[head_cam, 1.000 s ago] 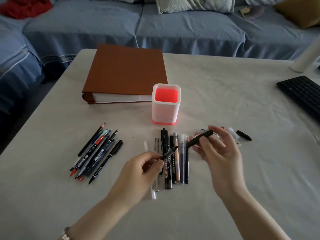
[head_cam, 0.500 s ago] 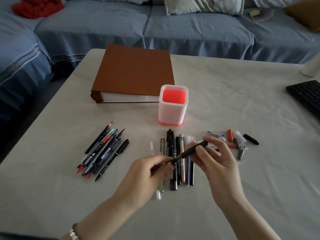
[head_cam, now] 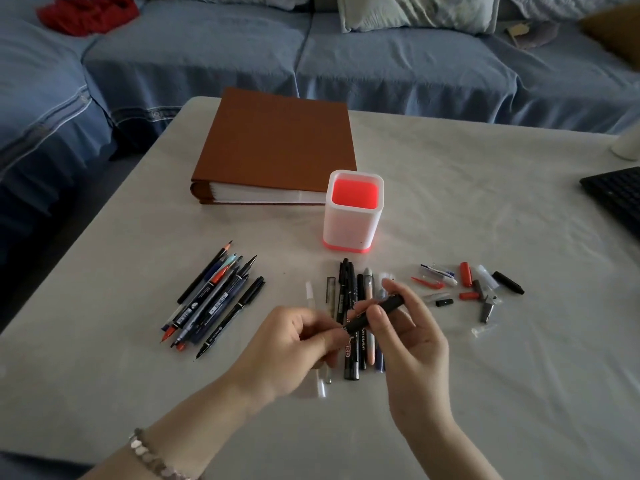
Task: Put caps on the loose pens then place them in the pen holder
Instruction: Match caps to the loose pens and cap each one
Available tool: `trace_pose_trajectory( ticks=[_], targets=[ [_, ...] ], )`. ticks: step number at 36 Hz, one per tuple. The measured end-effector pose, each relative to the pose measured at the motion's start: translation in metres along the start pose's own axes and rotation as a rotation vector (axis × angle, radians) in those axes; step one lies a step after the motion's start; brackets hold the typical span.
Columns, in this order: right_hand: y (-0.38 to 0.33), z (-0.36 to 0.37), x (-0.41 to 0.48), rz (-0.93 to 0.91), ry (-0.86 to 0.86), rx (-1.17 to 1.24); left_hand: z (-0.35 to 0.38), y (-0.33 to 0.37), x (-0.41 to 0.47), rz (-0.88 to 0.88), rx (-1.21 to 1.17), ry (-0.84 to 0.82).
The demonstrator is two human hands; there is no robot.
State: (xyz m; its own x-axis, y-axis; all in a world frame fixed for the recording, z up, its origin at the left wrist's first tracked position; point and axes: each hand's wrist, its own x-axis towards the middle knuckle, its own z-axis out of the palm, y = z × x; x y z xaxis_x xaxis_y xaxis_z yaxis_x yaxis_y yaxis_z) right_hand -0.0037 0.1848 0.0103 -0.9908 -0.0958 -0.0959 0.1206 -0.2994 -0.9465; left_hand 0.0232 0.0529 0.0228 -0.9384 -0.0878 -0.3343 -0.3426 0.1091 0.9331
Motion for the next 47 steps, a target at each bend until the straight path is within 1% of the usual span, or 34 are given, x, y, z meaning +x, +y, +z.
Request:
trace_pose_trajectory(
  ticks=[2,3,5,6,7,9,11,12,14,16,19,21,24,26,28,30,32,35,38,40,42,44,47],
  targets=[
    [0.000,0.004,0.000,-0.009,-0.053,-0.023,-0.002,0.001,-0.002,-0.101,-0.152,-0.021],
    [0.001,0.006,0.001,-0.004,-0.091,-0.034,-0.003,0.000,-0.003,-0.130,-0.191,-0.025],
    [0.004,0.010,0.002,0.018,-0.163,-0.061,-0.007,-0.003,-0.004,-0.127,-0.201,-0.019],
    [0.005,0.011,0.003,0.033,-0.180,-0.074,-0.010,-0.005,-0.004,-0.102,-0.154,-0.014],
    [0.006,0.012,0.006,0.045,-0.181,-0.093,-0.013,-0.008,-0.003,-0.057,-0.056,-0.002],
    [0.007,0.012,0.013,0.054,-0.150,-0.163,-0.022,-0.019,-0.001,0.062,0.255,0.078],
    [0.009,0.007,0.024,0.066,-0.103,-0.281,-0.036,-0.034,0.004,0.173,0.568,0.253],
    [0.011,0.003,0.030,0.061,-0.087,-0.355,-0.044,-0.040,0.007,0.208,0.678,0.337],
    [0.014,-0.004,0.041,-0.010,-0.072,-0.530,-0.056,-0.050,0.013,0.205,0.812,0.437],
    [0.016,-0.004,0.050,-0.104,-0.072,-0.688,-0.065,-0.055,0.018,0.147,0.888,0.477],
    [0.024,0.005,0.058,-0.171,-0.148,-0.822,-0.070,-0.058,0.021,0.098,1.002,0.468],
    [0.036,0.010,0.062,-0.217,-0.220,-0.981,-0.070,-0.061,0.024,0.059,1.077,0.443],
    [0.055,0.010,0.067,-0.237,-0.295,-1.192,-0.067,-0.064,0.027,-0.008,1.096,0.401],
    [0.062,0.006,0.067,-0.261,-0.305,-1.313,-0.066,-0.066,0.029,-0.030,1.109,0.398],
    [0.064,0.001,0.065,-0.328,-0.272,-1.338,-0.064,-0.066,0.029,-0.025,1.109,0.398],
    [0.060,-0.004,0.062,-0.352,-0.244,-1.304,-0.062,-0.066,0.029,-0.015,1.098,0.387],
    [0.051,-0.014,0.061,-0.333,-0.215,-1.270,-0.059,-0.065,0.030,-0.004,1.028,0.397],
    [0.037,-0.041,0.064,-0.310,-0.109,-1.283,-0.052,-0.056,0.032,0.048,0.835,0.437],
    [0.026,-0.069,0.067,-0.200,-0.038,-1.311,-0.044,-0.043,0.031,0.088,0.598,0.434],
    [0.024,-0.081,0.067,-0.110,-0.011,-1.349,-0.038,-0.033,0.030,0.070,0.379,0.410],
    [0.025,-0.088,0.066,-0.055,-0.001,-1.393,-0.031,-0.022,0.030,0.052,0.095,0.410],
    [0.028,-0.090,0.066,-0.026,-0.011,-1.416,-0.026,-0.013,0.029,0.035,-0.192,0.407],
    [0.031,-0.093,0.066,-0.017,-0.005,-1.405,-0.022,-0.004,0.025,0.003,-0.583,0.321]
  ],
)
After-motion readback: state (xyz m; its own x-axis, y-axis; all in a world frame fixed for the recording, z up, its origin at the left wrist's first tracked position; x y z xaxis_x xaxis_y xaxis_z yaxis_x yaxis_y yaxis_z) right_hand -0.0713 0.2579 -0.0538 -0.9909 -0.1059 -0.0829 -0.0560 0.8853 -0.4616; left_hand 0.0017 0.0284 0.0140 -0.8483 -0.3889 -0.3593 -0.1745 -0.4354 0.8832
